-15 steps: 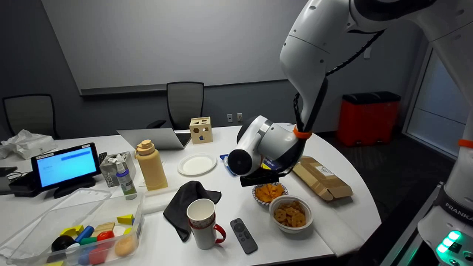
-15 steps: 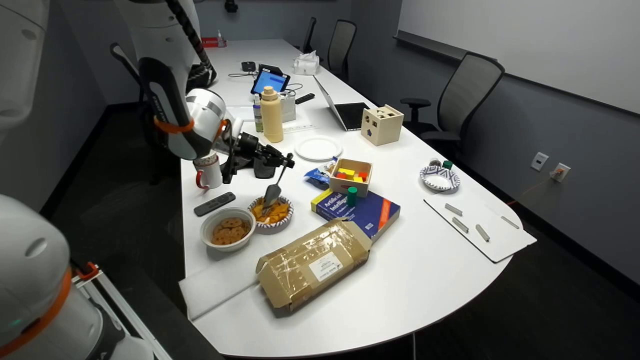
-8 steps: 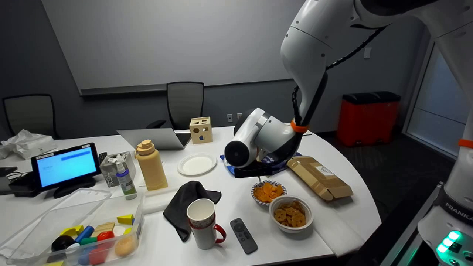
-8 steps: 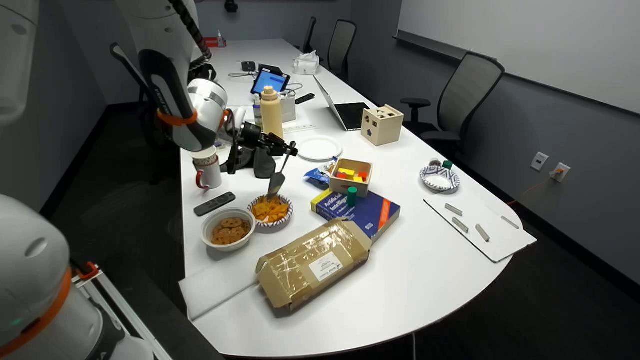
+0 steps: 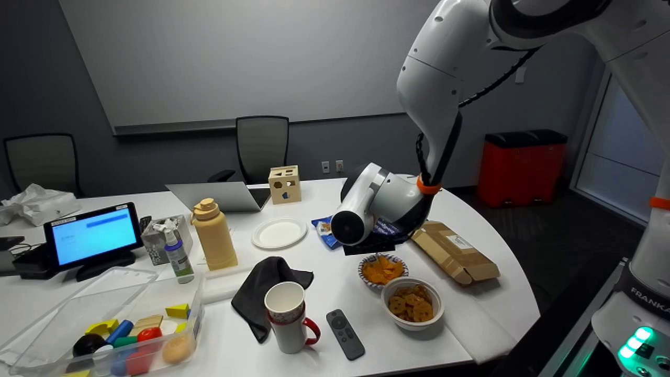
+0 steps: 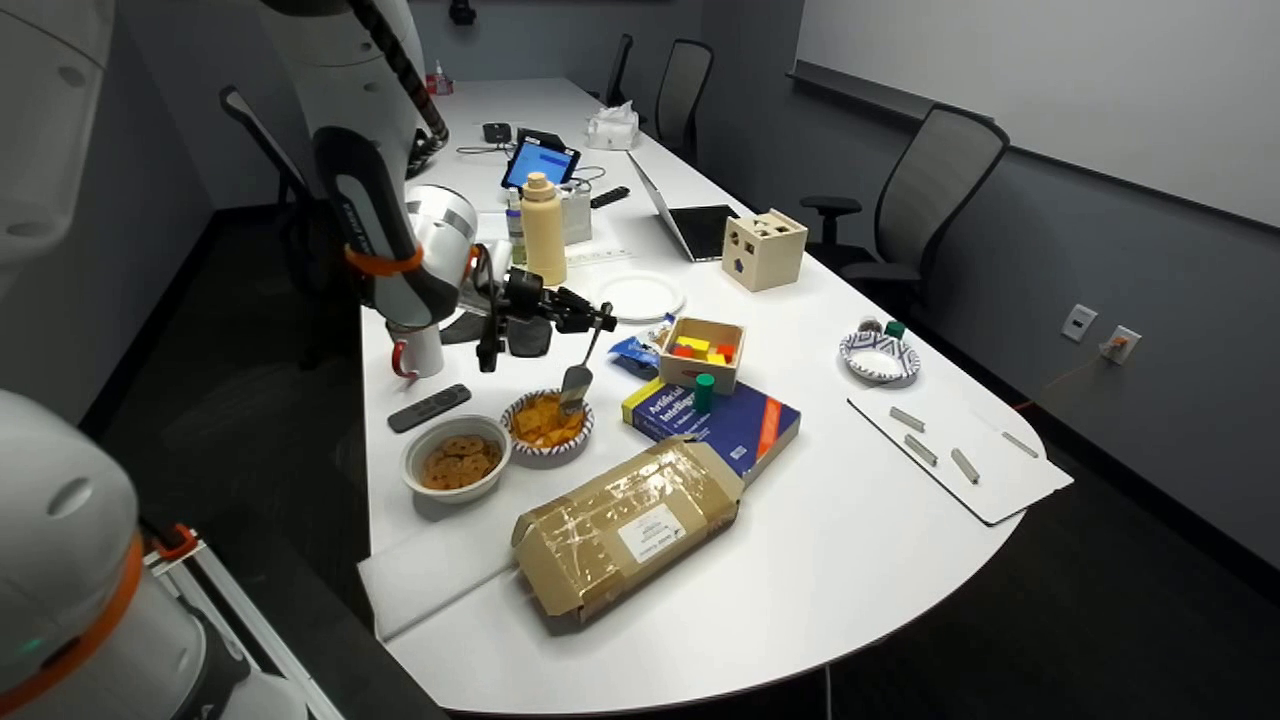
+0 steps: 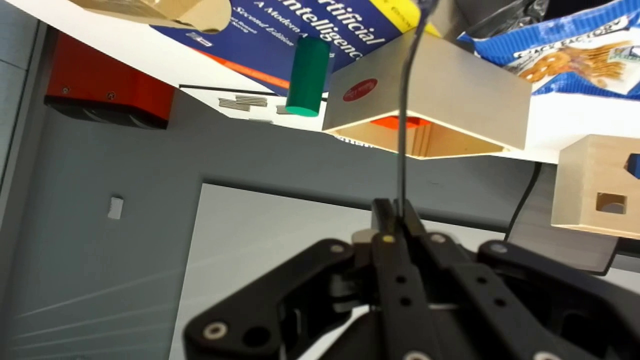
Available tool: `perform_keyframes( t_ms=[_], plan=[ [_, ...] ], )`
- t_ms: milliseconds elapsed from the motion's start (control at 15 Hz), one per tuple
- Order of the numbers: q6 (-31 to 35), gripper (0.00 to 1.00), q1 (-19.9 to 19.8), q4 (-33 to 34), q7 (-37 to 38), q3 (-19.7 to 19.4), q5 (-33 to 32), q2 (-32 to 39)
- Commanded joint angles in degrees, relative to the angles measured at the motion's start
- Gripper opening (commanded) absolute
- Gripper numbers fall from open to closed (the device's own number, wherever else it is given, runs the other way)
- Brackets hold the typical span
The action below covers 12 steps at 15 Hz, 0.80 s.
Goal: Use the snake slicer to stir in the furthest bowl
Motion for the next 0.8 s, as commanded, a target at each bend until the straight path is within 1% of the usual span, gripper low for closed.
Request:
perform_keyframes(
  t_ms=[0,200,267,400,533,733],
  plan=[
    [-0.57,0.01,-1.0,-1.47,1.86,0.62,-0.76,-0.79],
    [0.33,0.01,-1.82,-2.68,-2.17,1.52,2.54,-1.89],
    [-0.51,0.01,-1.76,-2.94,-3.99,1.79,4.4,-2.06],
    [0.72,0.01,-2.31,-3.03,-6.66,2.54,7.92,-2.2],
    [1.45,0.01,-2.22,-3.24,-7.02,3.02,9.99,-2.67],
    [4.27,0.01,-2.08,-2.99,-4.55,3.68,10.59,-3.56]
  ],
)
